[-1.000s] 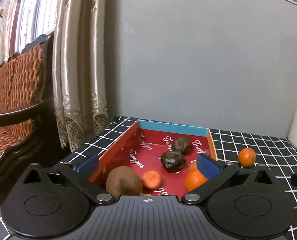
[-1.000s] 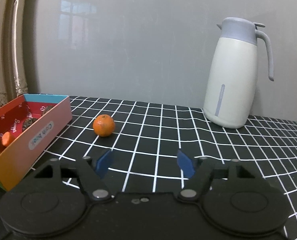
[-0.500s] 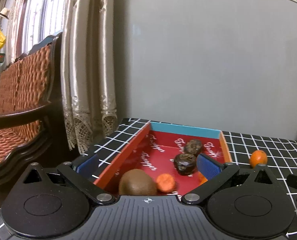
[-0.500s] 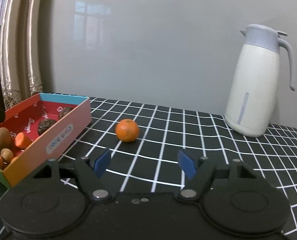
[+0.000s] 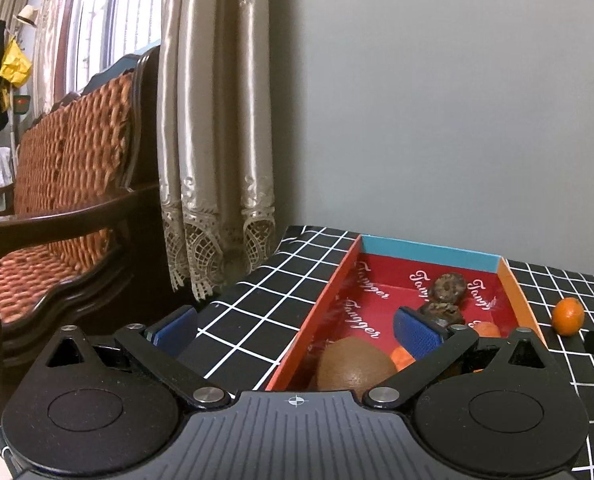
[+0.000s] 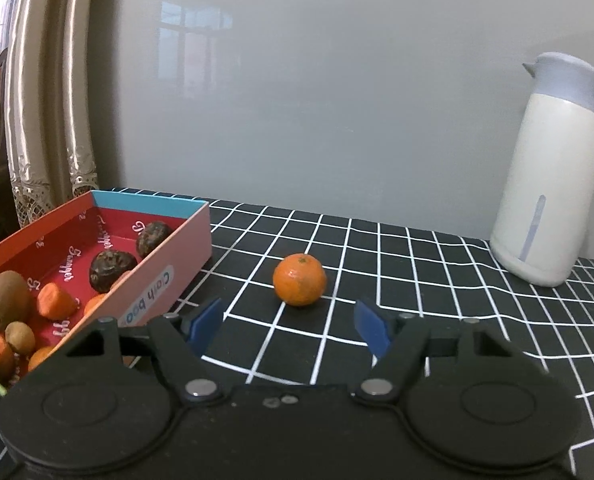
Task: Organize fruits
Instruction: 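Move the right gripper to the last mandarin and grasp it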
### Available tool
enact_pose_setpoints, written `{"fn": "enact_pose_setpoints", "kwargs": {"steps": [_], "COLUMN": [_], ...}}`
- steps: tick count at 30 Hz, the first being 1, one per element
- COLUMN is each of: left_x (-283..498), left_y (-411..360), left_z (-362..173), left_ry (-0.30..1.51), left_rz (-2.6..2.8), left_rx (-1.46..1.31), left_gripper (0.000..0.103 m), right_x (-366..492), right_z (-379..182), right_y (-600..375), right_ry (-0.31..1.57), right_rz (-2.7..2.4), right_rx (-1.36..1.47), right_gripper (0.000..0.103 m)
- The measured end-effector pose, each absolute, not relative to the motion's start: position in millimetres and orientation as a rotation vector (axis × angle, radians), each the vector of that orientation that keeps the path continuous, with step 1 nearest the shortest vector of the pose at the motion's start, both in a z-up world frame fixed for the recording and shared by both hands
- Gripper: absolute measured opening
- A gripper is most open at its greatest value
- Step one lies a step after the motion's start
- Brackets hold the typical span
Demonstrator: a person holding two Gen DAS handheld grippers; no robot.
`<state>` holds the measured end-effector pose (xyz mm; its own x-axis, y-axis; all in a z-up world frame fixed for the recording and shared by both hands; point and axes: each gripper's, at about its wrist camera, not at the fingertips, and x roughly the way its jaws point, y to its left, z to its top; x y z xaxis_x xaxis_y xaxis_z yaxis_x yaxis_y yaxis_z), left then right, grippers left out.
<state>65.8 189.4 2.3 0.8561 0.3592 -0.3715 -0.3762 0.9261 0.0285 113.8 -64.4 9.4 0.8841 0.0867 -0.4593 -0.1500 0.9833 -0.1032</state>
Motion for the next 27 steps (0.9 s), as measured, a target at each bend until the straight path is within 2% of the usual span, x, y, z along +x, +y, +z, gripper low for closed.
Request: {"fn": "enact_pose_setpoints", "kwargs": {"steps": [16,24,25,26,27], "left_x": [77,85,85,85,85], "left_y": [223,220,221,222,222], "left_z": [-1,-4,-3,-3,-3], "left_ry": [0.388,0.406,0.406,0.405,0.404], "left_rz": [0.449,0.419,0.421,0.42,0.421], "left_rx": [-0.082,-0.04,-0.042,-0.047,-0.05], "left_gripper": [0.103,0.103,0.103,0.103,0.103], "right_x": [163,194,196,199,198], "right_z": [0,-7,-8,-10,-10], "right_y": [-59,-59,-59,-60,-61], "right_ry": [0.505,0.553,0.563,0.579,0.578], "right_rz": [0.081,0.045,0.044,0.046,0.058], "right_rx": [-0.095,-0.096,-0.094,-0.087,-0.079], "right_gripper": [0.066,0.054,0.051,0.041,0.041]}}
